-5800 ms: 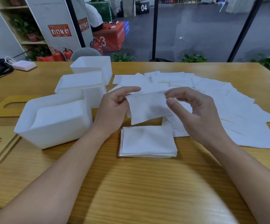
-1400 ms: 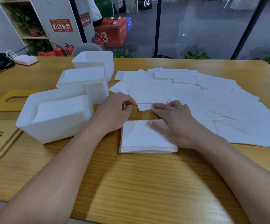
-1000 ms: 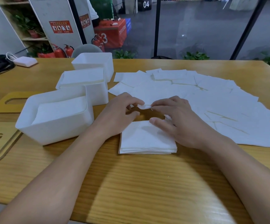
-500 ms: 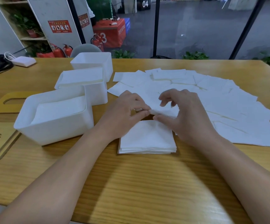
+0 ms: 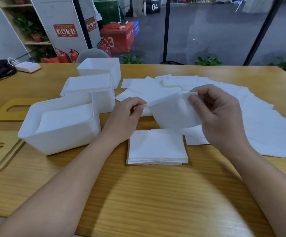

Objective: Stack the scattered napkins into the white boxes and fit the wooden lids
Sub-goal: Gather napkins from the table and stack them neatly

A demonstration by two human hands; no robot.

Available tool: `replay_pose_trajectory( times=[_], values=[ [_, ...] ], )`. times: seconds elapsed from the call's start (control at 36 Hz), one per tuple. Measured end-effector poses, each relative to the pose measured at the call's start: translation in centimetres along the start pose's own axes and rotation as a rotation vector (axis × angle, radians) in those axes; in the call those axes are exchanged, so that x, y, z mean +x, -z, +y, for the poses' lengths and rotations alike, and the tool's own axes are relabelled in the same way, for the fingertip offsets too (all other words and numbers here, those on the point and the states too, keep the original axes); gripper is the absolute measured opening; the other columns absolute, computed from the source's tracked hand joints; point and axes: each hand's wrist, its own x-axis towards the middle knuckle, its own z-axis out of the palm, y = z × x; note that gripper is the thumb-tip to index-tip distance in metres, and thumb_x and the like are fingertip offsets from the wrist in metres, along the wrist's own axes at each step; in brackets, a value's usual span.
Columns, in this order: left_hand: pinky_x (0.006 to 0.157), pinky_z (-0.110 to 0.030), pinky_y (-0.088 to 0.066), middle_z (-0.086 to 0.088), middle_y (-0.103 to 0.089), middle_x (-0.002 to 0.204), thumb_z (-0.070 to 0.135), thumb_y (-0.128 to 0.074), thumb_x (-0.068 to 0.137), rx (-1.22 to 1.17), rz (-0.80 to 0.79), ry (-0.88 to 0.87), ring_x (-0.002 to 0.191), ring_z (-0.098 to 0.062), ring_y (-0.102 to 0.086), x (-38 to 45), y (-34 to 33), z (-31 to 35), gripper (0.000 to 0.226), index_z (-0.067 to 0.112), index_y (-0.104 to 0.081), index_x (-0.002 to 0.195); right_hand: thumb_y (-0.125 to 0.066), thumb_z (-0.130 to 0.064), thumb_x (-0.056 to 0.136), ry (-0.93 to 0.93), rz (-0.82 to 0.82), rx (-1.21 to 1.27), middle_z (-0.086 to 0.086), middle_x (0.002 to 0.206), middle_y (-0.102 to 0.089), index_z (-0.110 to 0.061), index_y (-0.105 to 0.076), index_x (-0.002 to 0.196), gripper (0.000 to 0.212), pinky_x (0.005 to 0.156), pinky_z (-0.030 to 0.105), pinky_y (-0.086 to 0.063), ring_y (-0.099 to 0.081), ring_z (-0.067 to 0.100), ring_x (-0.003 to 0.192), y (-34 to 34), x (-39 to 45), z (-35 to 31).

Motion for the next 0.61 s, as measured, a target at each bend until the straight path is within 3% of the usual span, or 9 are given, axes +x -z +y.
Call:
replay_pose_trajectory(
  times=[0.11,0.19,0.28,0.39,0.47,0.53,0.61],
  values=[
    [0.091,-0.017,-0.044,0.014,-0.064,0.119,0.026,-0.051,0.115,0.046,0.005,0.03,0.107,0.001,-0.058,0.0,-0.3,-0.4,0.028,0.032,-0.07,0.134,-0.068,-0.009,0.105,-0.095,0.0,0.094,-0.005,0.097,-0.077,-0.017,-0.075,0.104,0.01,0.078,0.024,-0.053,-0.07,0.011,0.09,0.3,0.4,0.1],
    [0.104,-0.018,-0.043,0.015,-0.057,0.139,0.031,-0.049,0.116,-0.024,0.008,-0.016,0.128,0.0,-0.052,0.0,0.0,0.0,0.032,0.035,-0.066,0.143,-0.068,-0.01,0.105,-0.162,-0.026,0.137,0.0,0.099,-0.079,-0.014,-0.076,0.106,0.009,0.08,0.031,-0.056,-0.072,0.02,0.091,0.2,0.3,0.2],
    [0.113,-0.026,-0.043,0.022,-0.063,0.143,0.046,-0.048,0.116,-0.203,-0.034,-0.053,0.14,-0.001,-0.051,-0.4,0.4,1.2,0.036,0.036,-0.066,0.145,-0.068,-0.011,0.106,-0.18,-0.035,0.179,0.008,0.103,-0.078,-0.01,-0.075,0.11,0.008,0.084,0.037,-0.057,-0.073,0.027,0.096,0.2,0.2,0.0],
    [0.108,-0.04,-0.051,0.017,-0.073,0.128,0.044,-0.063,0.108,-0.317,-0.121,-0.085,0.127,-0.008,-0.064,-0.9,0.2,2.3,0.036,0.032,-0.068,0.142,-0.069,-0.011,0.106,-0.168,-0.04,0.215,0.011,0.103,-0.078,-0.009,-0.075,0.11,0.007,0.084,0.036,-0.058,-0.072,0.021,0.095,0.0,0.0,-0.3],
    [0.099,-0.047,-0.054,0.012,-0.079,0.109,0.028,-0.073,0.104,-0.334,-0.074,-0.146,0.107,-0.016,-0.07,-1.1,-0.2,2.3,0.013,0.027,-0.081,0.116,-0.069,-0.01,0.105,-0.152,-0.026,0.226,0.013,0.102,-0.077,-0.008,-0.075,0.109,0.007,0.083,0.036,-0.057,-0.071,0.021,0.093,-0.2,0.0,-0.5],
    [0.094,-0.045,-0.057,0.008,-0.079,0.101,0.022,-0.074,0.104,-0.384,-0.024,-0.148,0.099,-0.018,-0.071,-1.1,-0.3,2.2,0.009,0.021,-0.082,0.107,-0.07,-0.01,0.105,-0.156,-0.023,0.229,0.013,0.102,-0.078,-0.008,-0.075,0.108,0.007,0.082,0.035,-0.058,-0.071,0.02,0.092,-0.2,-0.1,-0.7],
    [0.09,-0.037,-0.054,0.002,-0.079,0.102,0.016,-0.07,0.106,-0.478,0.033,-0.13,0.099,-0.022,-0.07,-0.7,0.3,2.2,0.011,0.015,-0.081,0.108,-0.071,-0.012,0.104,-0.174,-0.012,0.229,0.008,0.095,-0.078,-0.01,-0.076,0.107,0.006,0.078,0.033,-0.056,-0.071,0.018,0.086,0.0,-0.1,-1.1]
  ],
)
